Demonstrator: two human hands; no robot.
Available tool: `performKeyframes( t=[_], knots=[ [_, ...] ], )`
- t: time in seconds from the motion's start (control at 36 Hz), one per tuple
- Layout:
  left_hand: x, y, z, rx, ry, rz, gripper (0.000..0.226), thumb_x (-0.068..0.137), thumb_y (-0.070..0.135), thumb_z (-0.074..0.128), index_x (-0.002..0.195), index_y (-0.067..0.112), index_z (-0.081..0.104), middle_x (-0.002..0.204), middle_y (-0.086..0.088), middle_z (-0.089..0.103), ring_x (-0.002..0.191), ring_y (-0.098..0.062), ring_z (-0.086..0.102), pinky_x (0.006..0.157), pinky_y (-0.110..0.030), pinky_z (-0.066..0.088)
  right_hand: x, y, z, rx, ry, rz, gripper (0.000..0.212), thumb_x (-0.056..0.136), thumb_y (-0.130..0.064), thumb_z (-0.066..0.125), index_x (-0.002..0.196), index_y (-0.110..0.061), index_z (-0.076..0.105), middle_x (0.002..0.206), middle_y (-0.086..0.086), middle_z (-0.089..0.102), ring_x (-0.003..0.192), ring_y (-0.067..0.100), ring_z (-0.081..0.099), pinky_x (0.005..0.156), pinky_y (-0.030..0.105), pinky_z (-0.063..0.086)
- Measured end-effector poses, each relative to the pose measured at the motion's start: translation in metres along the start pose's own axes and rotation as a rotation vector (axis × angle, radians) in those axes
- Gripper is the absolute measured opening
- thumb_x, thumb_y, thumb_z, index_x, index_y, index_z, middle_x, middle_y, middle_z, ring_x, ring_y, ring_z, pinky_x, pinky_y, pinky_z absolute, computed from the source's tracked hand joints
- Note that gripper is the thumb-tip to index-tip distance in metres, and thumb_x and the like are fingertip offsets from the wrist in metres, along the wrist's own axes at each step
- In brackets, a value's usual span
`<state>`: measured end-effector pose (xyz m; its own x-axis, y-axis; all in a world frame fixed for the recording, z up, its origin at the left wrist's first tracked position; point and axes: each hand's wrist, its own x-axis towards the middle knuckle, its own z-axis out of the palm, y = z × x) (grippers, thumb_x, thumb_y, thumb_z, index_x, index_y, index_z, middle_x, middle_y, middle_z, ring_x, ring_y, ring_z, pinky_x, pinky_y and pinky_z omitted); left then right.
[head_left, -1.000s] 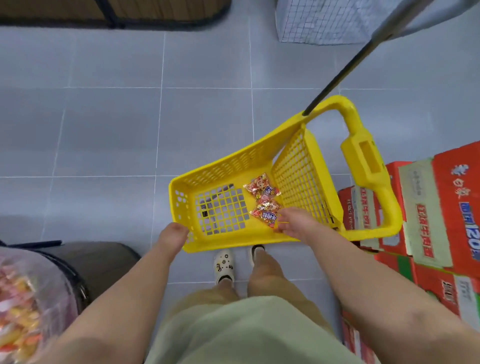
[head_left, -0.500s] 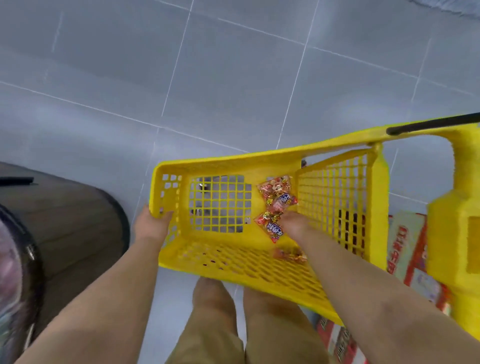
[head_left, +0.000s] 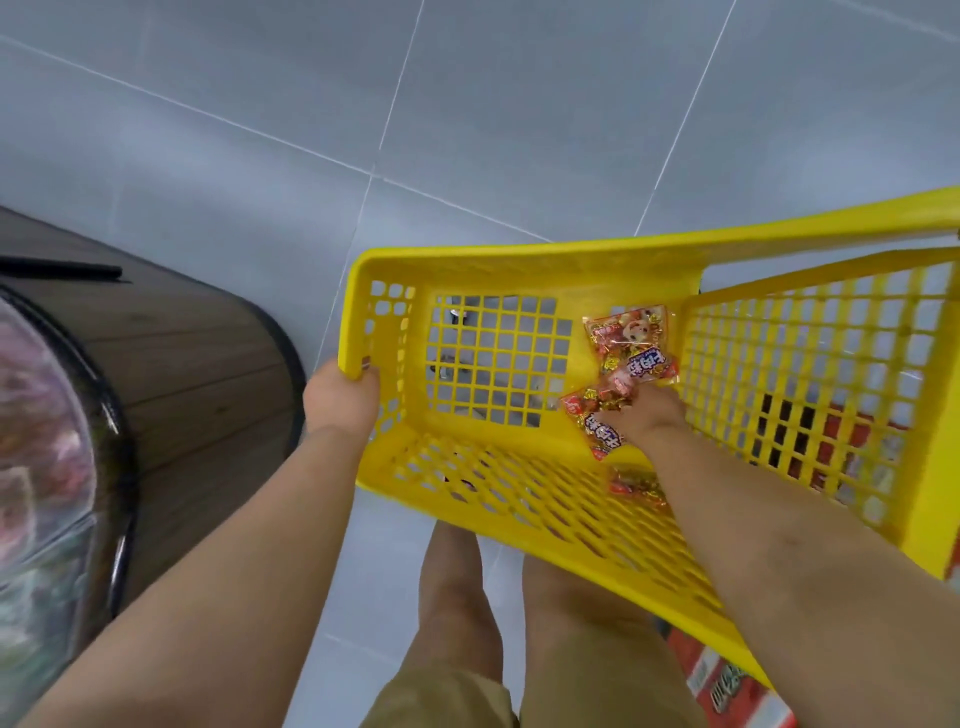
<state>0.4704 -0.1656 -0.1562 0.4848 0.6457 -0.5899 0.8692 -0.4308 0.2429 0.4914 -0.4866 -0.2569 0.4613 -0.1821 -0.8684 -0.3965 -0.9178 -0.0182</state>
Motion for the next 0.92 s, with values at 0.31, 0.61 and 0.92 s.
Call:
performKeyframes(
  t=[0.31,0.61,0.92],
  knots=[
    [-0.051,0.031,-0.030,-0.161,0.039,0.358,0.063,0.076,0.024,0.081,0.130,0.007,0.053,0.126,-0.011,0.055,0.122,-0.025,0.048,0.105,-0.029,0.034,-0.102,-0.035,-0.050,0.776,-0.040,-0.228,0.057,0.084,-0.046,0.063,0.132,-0.019,0.050,0.110,-0.009,0.057,0.108,0.011,0.051,0.088,0.024,0.037],
    [-0.078,0.076,0.009,-0.694,-0.726,-0.036,0.013,0.082,0.021,0.073,0.095,0.021,0.069,0.093,-0.009,0.075,0.087,-0.027,0.073,0.075,-0.038,0.058,-0.123,-0.063,-0.063,0.824,-0.212,-0.315,0.040,0.086,-0.059,0.042,0.094,-0.026,0.064,0.094,-0.003,0.070,0.090,0.009,0.064,0.079,0.026,0.049],
    [-0.046,0.047,0.038,-0.748,-0.579,-0.255,0.019,0.087,0.018,0.068,0.105,0.015,0.064,0.093,-0.008,0.076,0.086,-0.023,0.073,0.073,-0.037,0.058,0.022,-0.033,-0.050,0.442,0.268,0.002,0.067,0.078,-0.021,0.074,0.133,-0.002,0.041,0.138,0.017,0.042,0.131,0.030,0.035,0.108,0.037,0.031]
  ],
)
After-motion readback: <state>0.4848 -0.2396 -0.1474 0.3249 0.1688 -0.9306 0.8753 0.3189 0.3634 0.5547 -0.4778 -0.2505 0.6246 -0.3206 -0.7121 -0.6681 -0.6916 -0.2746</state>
